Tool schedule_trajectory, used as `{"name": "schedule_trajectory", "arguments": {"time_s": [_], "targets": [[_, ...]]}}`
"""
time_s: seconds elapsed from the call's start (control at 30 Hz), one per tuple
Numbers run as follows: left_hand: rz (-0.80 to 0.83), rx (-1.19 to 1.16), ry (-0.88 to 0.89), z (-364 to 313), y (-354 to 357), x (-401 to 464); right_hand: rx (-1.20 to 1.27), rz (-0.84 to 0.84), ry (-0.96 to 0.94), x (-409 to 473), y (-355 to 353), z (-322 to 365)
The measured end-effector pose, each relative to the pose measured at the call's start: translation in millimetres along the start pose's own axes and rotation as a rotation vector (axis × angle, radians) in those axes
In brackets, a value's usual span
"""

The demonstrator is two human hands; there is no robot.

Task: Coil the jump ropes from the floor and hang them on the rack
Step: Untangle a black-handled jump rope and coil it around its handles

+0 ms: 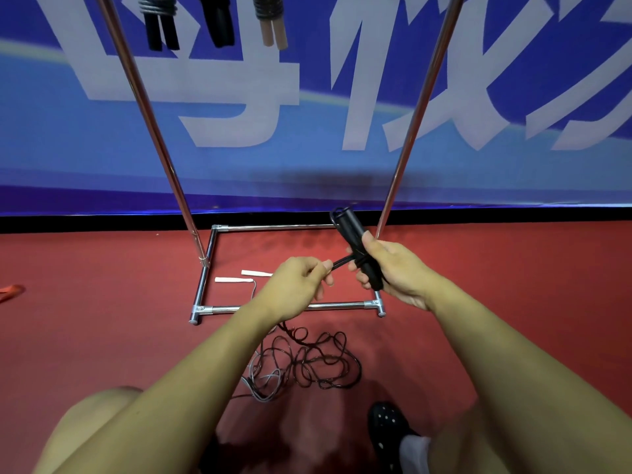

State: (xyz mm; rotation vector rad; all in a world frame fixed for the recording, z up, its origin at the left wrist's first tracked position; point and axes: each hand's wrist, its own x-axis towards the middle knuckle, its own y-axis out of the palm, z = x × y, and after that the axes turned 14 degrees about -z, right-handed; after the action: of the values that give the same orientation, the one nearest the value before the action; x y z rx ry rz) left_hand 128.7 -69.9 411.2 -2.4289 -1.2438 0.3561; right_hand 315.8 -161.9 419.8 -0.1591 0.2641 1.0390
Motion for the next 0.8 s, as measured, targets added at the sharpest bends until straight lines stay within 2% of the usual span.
{"name": "schedule_trajectory", "arguments": {"time_s": [0.17, 0.3, 0.5, 0.7, 0.8], "targets": [[-0.007, 0.131, 0.093, -1.2, 2.9, -1.1, -0.081, -0.06, -0.012, 2.5, 7.1, -6.9], [0.02, 0.127, 0.069, -0.6, 2.7, -0.3, -0.134, -0.062, -0.023, 4.4, 16.5, -13.5], [0.022, 0.04, 0.007, 0.6, -2.0, 0.4, 0.073, 0.028, 0.125, 7.6, 21.6, -17.6], [0.017, -0.075, -0.071, 5.4, -4.8, 4.0, -0.05, 0.14, -0.01, 6.8, 18.2, -23.6], [0.03, -0.08, -0.083, 6.3, -6.0, 3.2, -0.172, 0.102, -0.077, 1.9, 14.5, -17.9]]}}
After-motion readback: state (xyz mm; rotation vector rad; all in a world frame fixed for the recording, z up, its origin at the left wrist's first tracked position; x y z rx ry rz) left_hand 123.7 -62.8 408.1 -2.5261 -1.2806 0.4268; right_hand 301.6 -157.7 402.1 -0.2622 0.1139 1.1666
